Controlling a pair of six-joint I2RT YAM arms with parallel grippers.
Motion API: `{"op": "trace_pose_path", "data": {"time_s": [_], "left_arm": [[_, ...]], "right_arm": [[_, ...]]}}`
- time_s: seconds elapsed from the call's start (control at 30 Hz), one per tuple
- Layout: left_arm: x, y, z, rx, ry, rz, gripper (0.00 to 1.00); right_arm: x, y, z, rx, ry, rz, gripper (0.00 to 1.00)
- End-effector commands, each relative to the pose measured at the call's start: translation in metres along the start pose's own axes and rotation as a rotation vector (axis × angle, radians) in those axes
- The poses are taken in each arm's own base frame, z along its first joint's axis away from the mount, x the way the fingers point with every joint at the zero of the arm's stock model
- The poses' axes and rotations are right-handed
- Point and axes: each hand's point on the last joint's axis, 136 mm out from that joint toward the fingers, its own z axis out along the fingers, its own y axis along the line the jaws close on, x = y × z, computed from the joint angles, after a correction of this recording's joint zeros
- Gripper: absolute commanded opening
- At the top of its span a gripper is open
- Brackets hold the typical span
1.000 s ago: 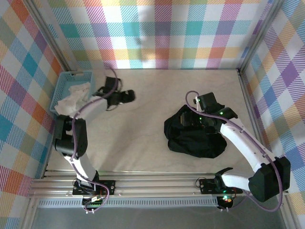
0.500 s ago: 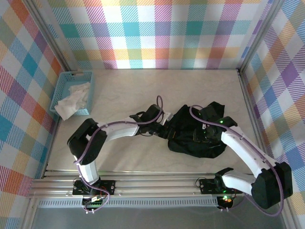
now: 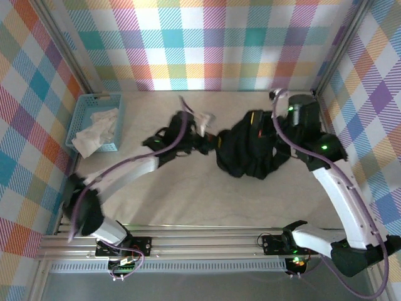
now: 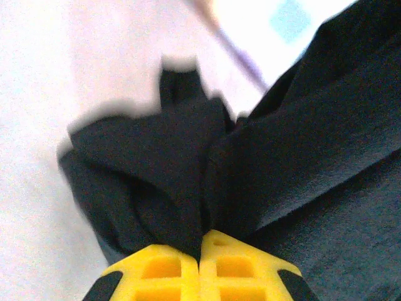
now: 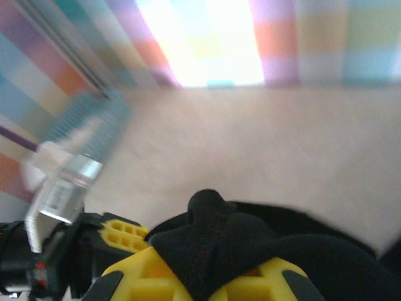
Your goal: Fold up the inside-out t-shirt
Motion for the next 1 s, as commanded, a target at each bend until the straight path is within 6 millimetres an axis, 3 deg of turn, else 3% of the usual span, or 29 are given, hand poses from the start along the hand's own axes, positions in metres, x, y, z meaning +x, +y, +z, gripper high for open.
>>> {"op": "trace_pose_path", "data": {"time_s": [0.0,0.1,0.2,0.33,0.4,0.5,0.57,0.63,0.7,0.77,0.83,0.9,0.97], "left_arm": [[-0.097,-0.031,-0.093,-0.088,-0.345,0.132,0.0],[-0.135,-0.041,-0.142,-0.175,-0.483,0.198,0.0],[-0.155,-0.042,-0.177,-0.269,-0.552,0.236,0.0],[-0.165,-0.05,-0.199,-0.289,-0.579,0.263,0.0],[-0.165,-0.054,-0.199,-0.268,-0.572,0.273,0.0],[-0.152,-0.043,-0.181,-0.292,-0.494,0.269,0.0],[-0.141,-0.025,-0.157,-0.334,-0.434,0.257,0.0],[-0.125,0.001,-0.117,-0.385,-0.357,0.239,0.0],[-0.112,0.041,-0.074,-0.503,-0.284,0.201,0.01],[-0.103,0.088,-0.038,-0.654,-0.192,0.175,0.16],[-0.09,0.12,-0.023,-0.769,-0.095,0.148,0.5],[-0.065,0.124,-0.022,-0.753,-0.032,0.119,0.69],[-0.02,0.114,-0.025,-0.63,0.015,0.047,0.84]], "right_arm": [[-0.067,0.058,-0.036,-0.24,-0.195,-0.094,0.0],[-0.093,0.084,-0.051,-0.346,-0.246,-0.118,0.0],[-0.108,0.091,-0.06,-0.347,-0.265,-0.146,0.0],[-0.119,0.081,-0.07,-0.258,-0.318,-0.188,0.0],[-0.121,0.079,-0.074,-0.238,-0.332,-0.201,0.01],[-0.118,0.071,-0.065,-0.209,-0.324,-0.194,0.02],[-0.109,0.056,-0.041,-0.153,-0.283,-0.181,0.03],[-0.095,0.026,0.001,-0.039,-0.22,-0.167,0.06],[-0.076,-0.017,0.055,0.125,-0.124,-0.161,0.16],[-0.055,-0.074,0.113,0.294,0.033,-0.113,0.32],[-0.035,-0.116,0.143,0.411,0.183,-0.071,0.49],[-0.012,-0.121,0.149,0.432,0.285,-0.091,0.59],[0.022,-0.101,0.144,0.337,0.309,-0.089,0.77]]}}
